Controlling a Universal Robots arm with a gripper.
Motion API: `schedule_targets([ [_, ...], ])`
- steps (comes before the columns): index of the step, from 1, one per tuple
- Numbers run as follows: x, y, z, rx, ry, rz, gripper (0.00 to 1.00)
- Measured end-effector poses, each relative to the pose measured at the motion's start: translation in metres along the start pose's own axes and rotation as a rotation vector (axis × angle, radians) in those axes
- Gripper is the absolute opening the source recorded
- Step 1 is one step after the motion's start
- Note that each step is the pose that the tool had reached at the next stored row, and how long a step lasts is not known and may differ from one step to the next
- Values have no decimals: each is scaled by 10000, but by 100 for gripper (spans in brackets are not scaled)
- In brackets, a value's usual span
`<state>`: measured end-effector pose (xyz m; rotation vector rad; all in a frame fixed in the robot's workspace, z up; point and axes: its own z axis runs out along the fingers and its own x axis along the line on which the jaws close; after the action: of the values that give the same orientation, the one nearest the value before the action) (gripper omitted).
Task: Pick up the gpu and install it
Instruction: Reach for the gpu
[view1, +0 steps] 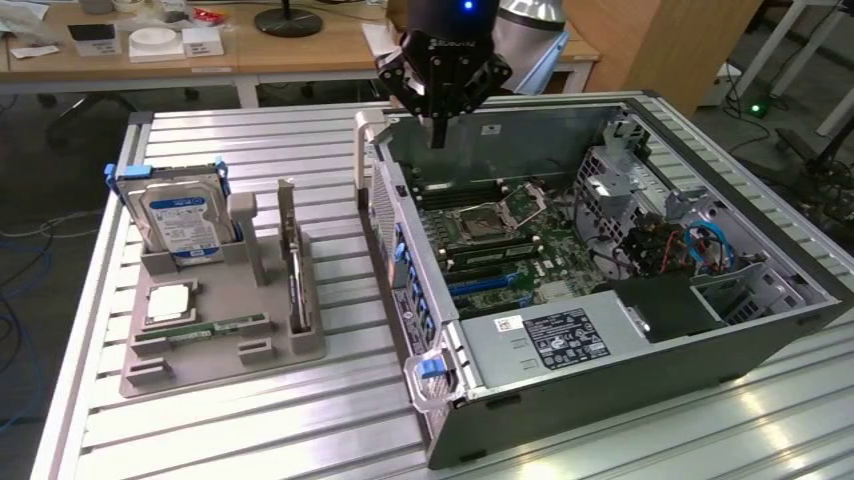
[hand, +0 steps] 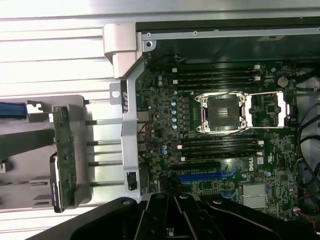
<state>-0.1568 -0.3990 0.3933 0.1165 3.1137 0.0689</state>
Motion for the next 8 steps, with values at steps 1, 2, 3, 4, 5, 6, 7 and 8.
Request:
schedule_targets([
  [1, 8, -1, 0, 0, 0, 1, 11],
  [2, 16, -1, 0, 0, -1, 1, 11],
  [3, 23, -2, -1, 0, 0, 1, 11],
  [4, 31, -2, -1, 0, -1, 1, 11],
  [5, 39, -3, -1, 0, -1, 1, 11],
  [6, 47, -4, -1, -1, 0, 1, 11],
  [7, 54, -4, -1, 0, -1, 0, 11],
  [8, 63, -5, -2, 1, 0, 0, 11],
])
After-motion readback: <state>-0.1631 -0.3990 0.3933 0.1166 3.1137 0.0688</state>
